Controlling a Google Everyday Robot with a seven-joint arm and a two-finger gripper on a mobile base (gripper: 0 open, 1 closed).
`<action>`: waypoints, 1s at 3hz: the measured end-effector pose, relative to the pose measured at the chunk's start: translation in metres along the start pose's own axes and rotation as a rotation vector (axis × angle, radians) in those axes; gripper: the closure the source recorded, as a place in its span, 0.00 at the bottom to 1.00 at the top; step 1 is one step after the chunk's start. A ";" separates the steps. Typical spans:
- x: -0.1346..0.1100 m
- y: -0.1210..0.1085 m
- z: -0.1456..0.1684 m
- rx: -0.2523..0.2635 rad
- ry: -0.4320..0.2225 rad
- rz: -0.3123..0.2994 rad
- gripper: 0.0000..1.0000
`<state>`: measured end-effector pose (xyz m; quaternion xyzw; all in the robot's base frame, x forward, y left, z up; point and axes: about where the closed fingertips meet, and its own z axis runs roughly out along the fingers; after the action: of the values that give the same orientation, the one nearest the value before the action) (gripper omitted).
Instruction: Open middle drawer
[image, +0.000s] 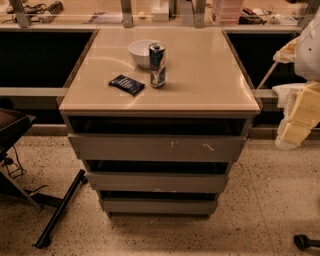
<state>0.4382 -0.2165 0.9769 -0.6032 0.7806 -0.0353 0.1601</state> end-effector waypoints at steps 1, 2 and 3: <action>0.000 0.000 0.000 0.000 0.000 0.000 0.00; -0.002 0.010 0.019 0.001 -0.031 0.010 0.00; -0.012 0.046 0.072 -0.057 -0.149 0.060 0.00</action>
Offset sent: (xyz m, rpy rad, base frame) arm -0.0106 0.0200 -0.0648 0.0970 -0.0069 -0.0040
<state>0.4188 -0.1826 0.9002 -0.5848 0.7849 0.0367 0.2015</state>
